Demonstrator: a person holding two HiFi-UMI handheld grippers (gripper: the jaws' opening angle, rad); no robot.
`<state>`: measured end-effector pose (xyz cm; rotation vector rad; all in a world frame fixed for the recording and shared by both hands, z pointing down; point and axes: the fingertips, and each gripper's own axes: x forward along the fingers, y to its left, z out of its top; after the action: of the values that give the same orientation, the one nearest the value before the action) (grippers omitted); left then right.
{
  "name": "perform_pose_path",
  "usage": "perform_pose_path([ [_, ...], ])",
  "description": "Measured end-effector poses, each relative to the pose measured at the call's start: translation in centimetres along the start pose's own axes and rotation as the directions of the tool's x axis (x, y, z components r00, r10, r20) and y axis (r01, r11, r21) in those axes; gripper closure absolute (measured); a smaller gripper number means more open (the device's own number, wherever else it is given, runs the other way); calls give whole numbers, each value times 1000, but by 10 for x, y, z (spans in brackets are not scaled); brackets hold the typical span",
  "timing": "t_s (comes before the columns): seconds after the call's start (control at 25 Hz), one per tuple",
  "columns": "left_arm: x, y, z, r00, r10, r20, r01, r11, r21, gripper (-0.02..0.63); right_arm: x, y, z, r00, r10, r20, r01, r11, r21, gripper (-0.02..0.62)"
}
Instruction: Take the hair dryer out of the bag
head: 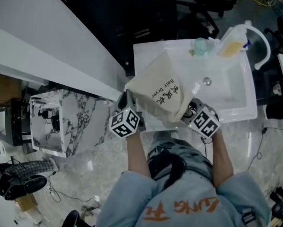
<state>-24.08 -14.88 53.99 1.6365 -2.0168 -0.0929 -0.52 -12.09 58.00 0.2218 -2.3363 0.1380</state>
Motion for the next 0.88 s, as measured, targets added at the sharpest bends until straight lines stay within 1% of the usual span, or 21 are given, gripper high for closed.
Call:
perform_pose_path([
  [0.08,-1,0,-3,1000,31,-4,-31,999,7,597,-7,2,-6,1000,-4,-3,4,1000,-10,362],
  [0.2,-3,9,-10,990,133,-35,-133,991,19,597,-19,5,-16,1000,-14,-1,14,1000,-7,362],
  [0.24,-4,11,-11,987,156,-36,-156,988,14,597,-24,5,-20,1000,-20,1,20,1000,3,362],
  [0.32,-5,10,-11,985,171,-30,-171,985,3,597,-33,2,-29,999,-39,5,39,999,30,362],
  [0.48,-8,8,-10,977,214,-22,-214,977,5,598,-53,-4,-46,996,-83,8,82,993,79,362],
  [0.64,-7,0,-12,975,220,-21,-219,975,24,597,-69,-9,-59,993,-115,4,114,989,99,362],
  [0.72,-7,-5,-12,974,226,-15,-226,974,28,598,-74,-9,-63,993,-118,2,117,988,99,362],
  [0.88,-8,-8,-7,971,239,7,-239,971,21,597,-82,-3,-68,995,-98,-1,97,992,82,362],
])
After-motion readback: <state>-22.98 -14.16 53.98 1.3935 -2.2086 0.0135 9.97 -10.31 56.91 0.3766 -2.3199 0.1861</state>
